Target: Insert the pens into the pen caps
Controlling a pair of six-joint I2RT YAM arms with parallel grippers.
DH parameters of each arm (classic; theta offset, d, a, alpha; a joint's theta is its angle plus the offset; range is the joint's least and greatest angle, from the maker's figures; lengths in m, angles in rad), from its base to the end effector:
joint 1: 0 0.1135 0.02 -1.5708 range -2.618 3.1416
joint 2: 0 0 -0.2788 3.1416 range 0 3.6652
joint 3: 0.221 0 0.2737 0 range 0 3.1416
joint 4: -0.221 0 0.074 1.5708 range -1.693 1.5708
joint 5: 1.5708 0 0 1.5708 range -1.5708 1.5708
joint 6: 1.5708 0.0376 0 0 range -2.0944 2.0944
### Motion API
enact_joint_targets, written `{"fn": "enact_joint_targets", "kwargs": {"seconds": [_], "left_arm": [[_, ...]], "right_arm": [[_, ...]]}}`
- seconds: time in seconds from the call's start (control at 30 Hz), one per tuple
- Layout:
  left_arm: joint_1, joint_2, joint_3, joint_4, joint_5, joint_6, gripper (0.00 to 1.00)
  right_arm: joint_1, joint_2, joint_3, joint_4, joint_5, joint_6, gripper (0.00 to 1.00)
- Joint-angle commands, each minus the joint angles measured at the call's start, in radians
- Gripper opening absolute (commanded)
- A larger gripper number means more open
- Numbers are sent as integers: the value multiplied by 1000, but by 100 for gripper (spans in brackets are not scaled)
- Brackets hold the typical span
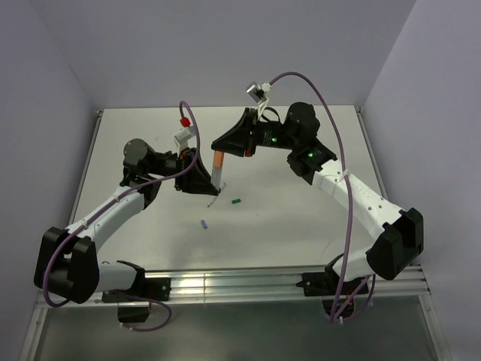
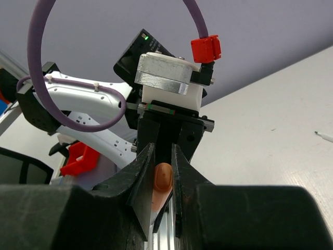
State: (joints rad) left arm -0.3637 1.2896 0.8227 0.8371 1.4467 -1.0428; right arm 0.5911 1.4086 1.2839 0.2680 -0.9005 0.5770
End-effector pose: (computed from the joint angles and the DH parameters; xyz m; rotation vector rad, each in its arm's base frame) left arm 0.2497 -0.1350 0.3432 1.0289 1.5989 -1.8851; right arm 0.2690 0.2160 0.4289 -0.8385 1.4779 1.5430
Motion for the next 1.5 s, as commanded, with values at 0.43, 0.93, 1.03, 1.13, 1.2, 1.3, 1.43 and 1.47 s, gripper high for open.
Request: {"fn": "enact_joint_targets", "kwargs": {"seconds": [0.43,0.93,1.03,1.13,1.2,1.3,1.43,1.47], "left_arm": [[40,-36,112,103,-209,119,0],[58,-44,142,-87,-195,277,0],[58,-56,144,-219,-195,349,0],[58,-67,124,-243,-201,359,0],[58,-69,113,-242,-210,359,0],[58,-64,105,-227,-223,351,0],[60,-39,81,-75,-232,229,0],[60,-36,70,-41,-233,201,0]], "right_arm": [[113,85,-107,-325,-202,-121,0],[89,69,27,-475,-152,-221,9],[30,79,148,-478,-144,-198,24],[-68,85,251,-475,-132,-177,39],[-117,82,287,-474,-121,-169,54],[-139,67,315,-470,-123,-161,66],[-139,32,281,-408,-92,-125,83],[-140,9,263,-377,-90,-111,85]]}}
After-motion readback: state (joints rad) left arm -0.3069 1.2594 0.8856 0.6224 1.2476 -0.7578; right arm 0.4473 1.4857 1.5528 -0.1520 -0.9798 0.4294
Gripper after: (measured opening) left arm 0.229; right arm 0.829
